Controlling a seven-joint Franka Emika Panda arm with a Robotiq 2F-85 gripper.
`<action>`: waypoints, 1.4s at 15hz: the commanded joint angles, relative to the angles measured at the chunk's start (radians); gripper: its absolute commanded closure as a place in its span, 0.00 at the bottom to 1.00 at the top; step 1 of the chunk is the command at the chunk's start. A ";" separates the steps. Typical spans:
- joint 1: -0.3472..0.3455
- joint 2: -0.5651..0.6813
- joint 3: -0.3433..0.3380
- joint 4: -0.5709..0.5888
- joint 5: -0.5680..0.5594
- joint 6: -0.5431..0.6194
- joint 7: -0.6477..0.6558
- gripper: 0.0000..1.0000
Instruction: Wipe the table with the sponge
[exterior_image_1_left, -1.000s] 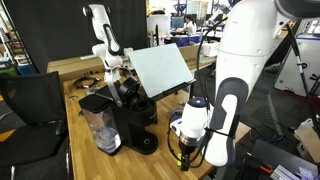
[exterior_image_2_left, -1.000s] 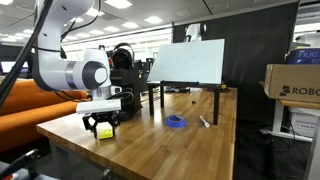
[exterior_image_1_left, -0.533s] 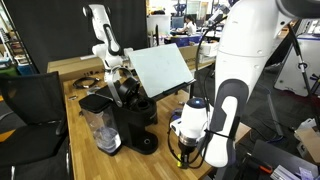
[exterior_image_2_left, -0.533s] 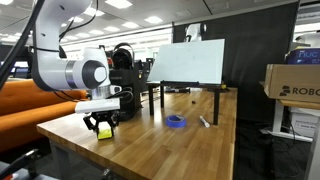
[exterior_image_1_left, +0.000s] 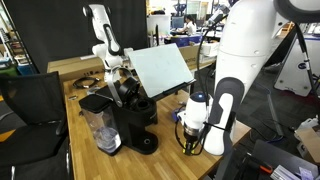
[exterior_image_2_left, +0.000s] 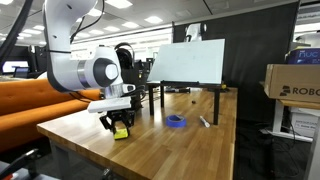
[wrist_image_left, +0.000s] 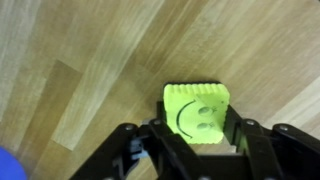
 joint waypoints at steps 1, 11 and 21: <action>0.026 0.068 -0.077 0.037 0.014 -0.011 0.022 0.71; -0.073 0.090 -0.067 0.072 0.097 -0.043 0.128 0.71; -0.277 0.132 -0.071 0.158 0.130 -0.073 0.130 0.71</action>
